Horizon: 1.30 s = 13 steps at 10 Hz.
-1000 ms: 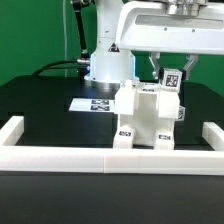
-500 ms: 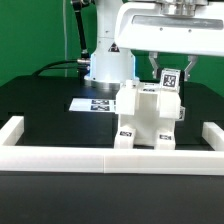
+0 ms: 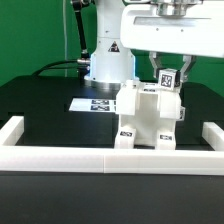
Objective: Assemble chair
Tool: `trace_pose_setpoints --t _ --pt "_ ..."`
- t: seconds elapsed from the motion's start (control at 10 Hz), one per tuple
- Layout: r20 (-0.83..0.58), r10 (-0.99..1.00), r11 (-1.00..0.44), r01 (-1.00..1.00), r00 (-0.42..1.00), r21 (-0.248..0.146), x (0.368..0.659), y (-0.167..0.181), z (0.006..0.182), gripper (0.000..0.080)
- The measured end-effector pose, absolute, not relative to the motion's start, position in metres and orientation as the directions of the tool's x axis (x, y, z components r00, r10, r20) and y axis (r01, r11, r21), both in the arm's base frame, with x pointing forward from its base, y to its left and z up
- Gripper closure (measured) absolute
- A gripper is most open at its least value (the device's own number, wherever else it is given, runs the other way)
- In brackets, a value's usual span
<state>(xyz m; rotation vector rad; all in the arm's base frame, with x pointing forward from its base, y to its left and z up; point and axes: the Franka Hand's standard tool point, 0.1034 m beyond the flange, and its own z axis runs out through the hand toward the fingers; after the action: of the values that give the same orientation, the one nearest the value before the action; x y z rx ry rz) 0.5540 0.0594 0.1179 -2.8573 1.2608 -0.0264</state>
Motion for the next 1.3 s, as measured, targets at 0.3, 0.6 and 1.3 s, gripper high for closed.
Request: trace_pose_setpoints --t 0.3,0.6,1.3 --pt "-0.006 -0.892 -0.451 -0.892 0.452 -0.03 0.5546 0.0596 0.1177 0.0512" --pt "-0.033 -0.965 -0.26 -0.964 0.262 -0.058 0.5569 0.0606 0.1176 0.0512" --pt "-0.056 -0.998 -0.032 -0.997 0.035 -0.065 0.5586 0.0634 0.1175 0.0455"
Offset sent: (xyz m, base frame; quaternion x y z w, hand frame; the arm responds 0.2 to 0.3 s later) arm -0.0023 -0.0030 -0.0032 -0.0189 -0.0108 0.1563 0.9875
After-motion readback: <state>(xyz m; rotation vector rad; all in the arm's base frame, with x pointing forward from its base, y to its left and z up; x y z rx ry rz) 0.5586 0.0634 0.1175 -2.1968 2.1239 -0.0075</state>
